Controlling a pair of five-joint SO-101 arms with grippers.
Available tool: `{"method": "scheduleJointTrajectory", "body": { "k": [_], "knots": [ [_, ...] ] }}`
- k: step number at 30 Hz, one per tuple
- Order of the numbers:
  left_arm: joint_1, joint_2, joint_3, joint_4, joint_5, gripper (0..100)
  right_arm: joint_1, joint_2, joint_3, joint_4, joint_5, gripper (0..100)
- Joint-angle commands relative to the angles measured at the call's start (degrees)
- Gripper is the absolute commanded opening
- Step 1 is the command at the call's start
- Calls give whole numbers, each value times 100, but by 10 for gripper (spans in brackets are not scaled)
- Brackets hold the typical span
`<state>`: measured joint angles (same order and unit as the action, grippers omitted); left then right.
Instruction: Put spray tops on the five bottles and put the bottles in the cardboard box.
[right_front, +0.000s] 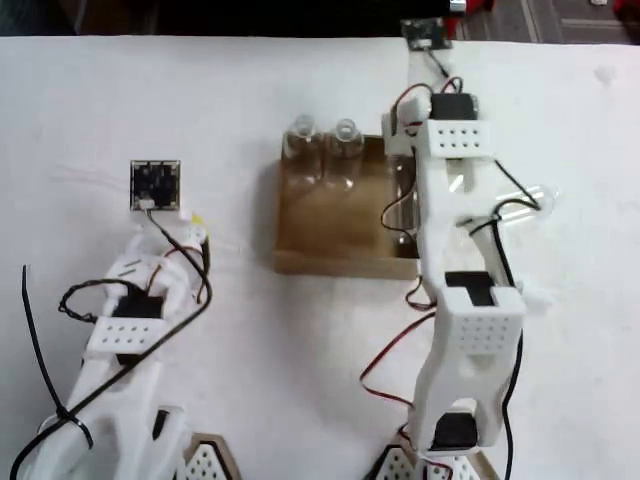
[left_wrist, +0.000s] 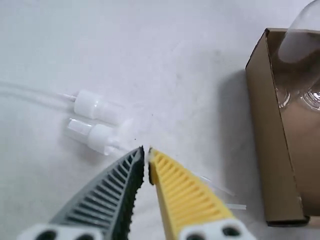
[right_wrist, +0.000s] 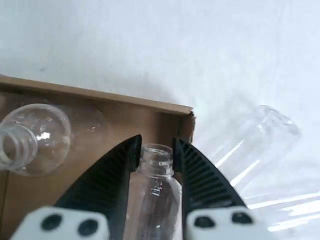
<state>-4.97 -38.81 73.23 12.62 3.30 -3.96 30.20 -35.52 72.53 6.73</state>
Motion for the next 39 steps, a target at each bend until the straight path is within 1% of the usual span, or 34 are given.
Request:
{"method": "scheduleJointTrajectory", "body": {
  "k": [1,5,7,9,12,15,17,22,24,28,34,36,39],
  "knots": [
    [40,-119,-53,-26,-62,24,303,-1147,-229,303,-62,16],
    [48,-119,-62,-26,-62,24,391,-2176,-141,629,-62,17],
    [48,-119,-70,-26,-62,24,365,-2686,141,673,-62,17],
    [48,-119,-70,-26,-62,24,347,-3213,589,558,-62,17],
    [48,-119,-70,-26,-62,24,347,-4040,1626,84,-79,17],
    [48,-119,-70,-26,-62,24,347,-5042,2963,-690,-105,17],
    [48,-119,-70,-26,-62,24,259,-5789,3956,-1411,-114,17],
    [48,-119,-70,-26,-62,24,-286,-7407,6488,-4163,-70,16],
    [48,-119,-53,-26,-62,24,-391,-7943,7253,-4927,-62,15],
    [31,-119,-44,-9,-62,24,-382,-8523,7947,-5587,-62,15],
    [40,-119,-44,-18,-62,24,-409,-8532,8492,-6369,-62,16],
    [40,-119,-44,-18,-62,24,-426,-8532,8756,-6870,-62,16],
    [48,-119,-44,-18,-62,24,-418,-8532,9310,-8057,-62,16]
  ]
}}
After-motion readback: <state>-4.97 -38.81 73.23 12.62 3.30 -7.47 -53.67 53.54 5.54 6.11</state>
